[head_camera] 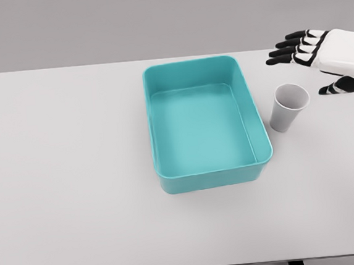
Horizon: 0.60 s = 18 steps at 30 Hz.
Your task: Put the paper cup into the basket with your right arm
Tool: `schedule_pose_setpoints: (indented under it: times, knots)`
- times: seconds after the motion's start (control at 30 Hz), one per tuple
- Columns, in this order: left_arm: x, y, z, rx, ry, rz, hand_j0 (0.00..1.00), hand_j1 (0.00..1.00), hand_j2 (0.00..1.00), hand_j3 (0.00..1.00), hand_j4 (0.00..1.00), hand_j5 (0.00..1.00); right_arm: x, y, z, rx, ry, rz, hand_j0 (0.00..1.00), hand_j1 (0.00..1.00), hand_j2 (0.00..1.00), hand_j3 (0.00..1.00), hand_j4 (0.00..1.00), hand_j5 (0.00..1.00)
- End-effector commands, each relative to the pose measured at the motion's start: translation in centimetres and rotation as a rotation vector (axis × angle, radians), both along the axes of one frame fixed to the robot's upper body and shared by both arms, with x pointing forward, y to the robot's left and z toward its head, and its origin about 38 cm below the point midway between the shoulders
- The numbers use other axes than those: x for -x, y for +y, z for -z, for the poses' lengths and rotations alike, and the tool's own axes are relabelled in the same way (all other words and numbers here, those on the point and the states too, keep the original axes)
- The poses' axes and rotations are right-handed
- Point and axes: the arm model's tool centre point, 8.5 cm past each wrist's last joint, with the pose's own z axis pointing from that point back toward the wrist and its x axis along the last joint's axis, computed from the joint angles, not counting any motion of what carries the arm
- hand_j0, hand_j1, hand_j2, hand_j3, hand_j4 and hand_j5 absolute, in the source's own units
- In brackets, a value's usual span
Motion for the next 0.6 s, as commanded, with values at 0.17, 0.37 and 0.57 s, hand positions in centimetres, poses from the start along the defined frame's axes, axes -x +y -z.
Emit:
schedule_pose_setpoints:
  times: [0.17,0.37,0.57]
  knots:
    - [0.0,0.0,0.0,0.0,0.0,-0.001,1.0,1.0,1.0,1.0,1.0,1.0,-0.2,0.0,0.2,-0.027,-0.002,0.008,1.0,1.0,1.0,1.0,1.0,1.0]
    - [0.0,0.0,0.0,0.0,0.0,-0.001,1.0,1.0,1.0,1.0,1.0,1.0,-0.1,-5.5,1.6,-0.385,0.148,0.114,1.0,1.0,1.0,1.0,1.0,1.0]
    - [0.0,0.0,0.0,0.0,0.0,-0.001,1.0,1.0,1.0,1.0,1.0,1.0,0.3,-5.8,4.5,-0.671,0.414,0.116,1.0,1.0,1.0,1.0,1.0,1.0]
